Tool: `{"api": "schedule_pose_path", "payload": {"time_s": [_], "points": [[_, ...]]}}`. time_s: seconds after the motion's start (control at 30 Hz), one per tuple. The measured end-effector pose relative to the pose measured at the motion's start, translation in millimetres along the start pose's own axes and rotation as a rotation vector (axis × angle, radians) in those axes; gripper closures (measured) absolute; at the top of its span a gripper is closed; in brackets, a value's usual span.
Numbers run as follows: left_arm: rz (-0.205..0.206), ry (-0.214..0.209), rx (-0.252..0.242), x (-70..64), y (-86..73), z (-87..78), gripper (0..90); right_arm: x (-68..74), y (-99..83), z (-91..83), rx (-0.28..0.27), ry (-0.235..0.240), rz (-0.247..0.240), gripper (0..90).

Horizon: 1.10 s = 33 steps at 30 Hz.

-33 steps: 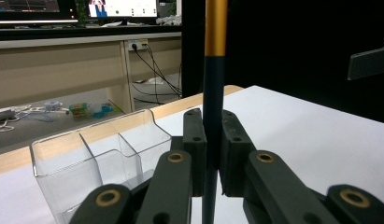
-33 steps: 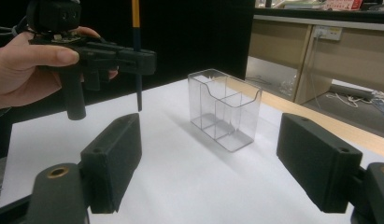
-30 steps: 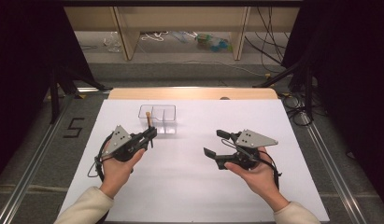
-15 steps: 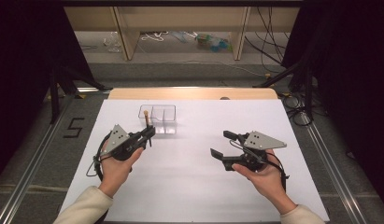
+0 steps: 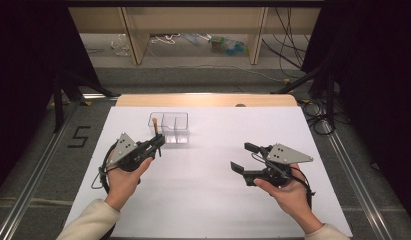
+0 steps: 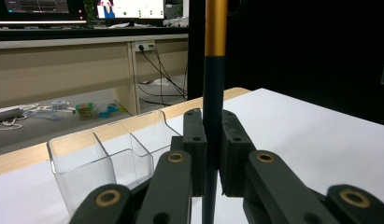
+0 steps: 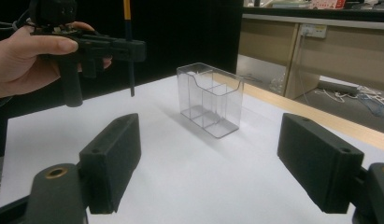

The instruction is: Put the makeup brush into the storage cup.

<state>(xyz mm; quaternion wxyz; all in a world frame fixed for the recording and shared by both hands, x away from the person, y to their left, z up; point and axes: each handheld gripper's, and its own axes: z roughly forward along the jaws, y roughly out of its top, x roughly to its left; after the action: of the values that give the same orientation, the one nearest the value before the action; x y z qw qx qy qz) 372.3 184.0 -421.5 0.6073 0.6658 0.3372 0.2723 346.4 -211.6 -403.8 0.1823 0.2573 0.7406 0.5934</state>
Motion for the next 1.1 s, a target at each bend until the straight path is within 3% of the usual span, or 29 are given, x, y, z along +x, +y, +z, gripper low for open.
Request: {"api": "schedule_pose_path", "payload": {"time_s": [0.1,0.17,0.37,0.73,1.1], "points": [[-0.003,0.001,0.000,0.3,0.0,-0.1,83.1,0.6,-0.3,-0.9,0.006,0.003,0.006,22.5],[0.003,0.001,0.000,1.3,0.1,-0.3,83.1,-0.8,-0.7,-0.7,-0.011,-0.004,-0.017,22.5],[-0.004,0.008,0.000,2.5,-0.3,-0.7,83.1,0.8,-2.2,-4.0,0.011,0.003,0.009,22.4],[-0.005,0.010,0.001,2.9,-0.5,-0.6,83.1,0.4,-6.6,-9.1,-0.005,0.004,0.020,22.3],[-0.003,0.012,0.000,3.2,-0.4,-0.8,83.1,-0.5,-8.8,-15.5,0.014,-0.013,0.017,22.2]]}}
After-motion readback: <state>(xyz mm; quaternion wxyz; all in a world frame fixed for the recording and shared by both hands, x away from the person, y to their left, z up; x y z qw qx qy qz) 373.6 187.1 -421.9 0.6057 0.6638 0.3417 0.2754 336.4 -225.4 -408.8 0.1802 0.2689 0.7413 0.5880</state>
